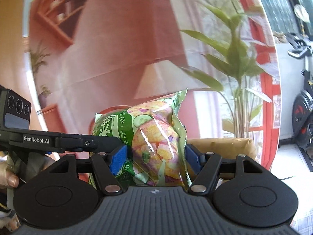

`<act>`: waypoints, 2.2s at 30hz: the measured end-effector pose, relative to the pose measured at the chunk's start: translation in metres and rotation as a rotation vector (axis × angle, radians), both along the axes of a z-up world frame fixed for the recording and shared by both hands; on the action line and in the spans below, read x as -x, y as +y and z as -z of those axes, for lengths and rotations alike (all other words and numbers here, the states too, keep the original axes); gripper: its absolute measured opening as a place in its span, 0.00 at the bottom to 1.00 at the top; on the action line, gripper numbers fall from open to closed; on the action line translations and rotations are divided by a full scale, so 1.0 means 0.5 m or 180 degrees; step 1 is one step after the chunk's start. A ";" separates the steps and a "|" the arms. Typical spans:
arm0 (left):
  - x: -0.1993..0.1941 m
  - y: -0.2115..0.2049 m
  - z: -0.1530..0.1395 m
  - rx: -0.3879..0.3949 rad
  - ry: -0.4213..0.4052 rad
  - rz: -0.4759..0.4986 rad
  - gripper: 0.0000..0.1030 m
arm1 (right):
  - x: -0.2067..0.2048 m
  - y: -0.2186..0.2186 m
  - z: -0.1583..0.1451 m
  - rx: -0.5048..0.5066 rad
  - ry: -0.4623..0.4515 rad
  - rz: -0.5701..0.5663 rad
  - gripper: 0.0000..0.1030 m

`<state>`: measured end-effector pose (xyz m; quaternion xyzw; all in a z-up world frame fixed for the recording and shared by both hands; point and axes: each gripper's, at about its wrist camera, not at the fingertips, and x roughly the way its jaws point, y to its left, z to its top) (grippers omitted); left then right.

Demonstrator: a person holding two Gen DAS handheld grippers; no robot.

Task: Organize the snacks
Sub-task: 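Lower the green bag into the box and open both tools, then move both tools back to the loose snacks beside the box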

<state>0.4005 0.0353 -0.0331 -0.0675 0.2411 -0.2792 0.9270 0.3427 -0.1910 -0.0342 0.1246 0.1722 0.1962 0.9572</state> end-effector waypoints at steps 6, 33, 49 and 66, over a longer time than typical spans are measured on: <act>-0.085 -0.005 0.047 -0.0066 0.0217 -0.0058 0.68 | -0.082 -0.017 0.053 -0.0124 0.0319 0.0133 0.66; 0.209 0.020 0.060 -0.0587 -0.0315 -0.0822 0.71 | 0.150 0.027 0.104 0.0670 -0.0005 0.0393 0.68; 0.382 0.045 0.290 -0.0364 0.0383 -0.0903 0.74 | 0.318 0.008 0.287 0.0371 0.0550 0.0299 0.69; 0.421 0.040 0.393 -0.0210 0.0734 -0.0971 0.69 | 0.398 0.113 0.452 0.1531 0.0894 -0.0475 0.67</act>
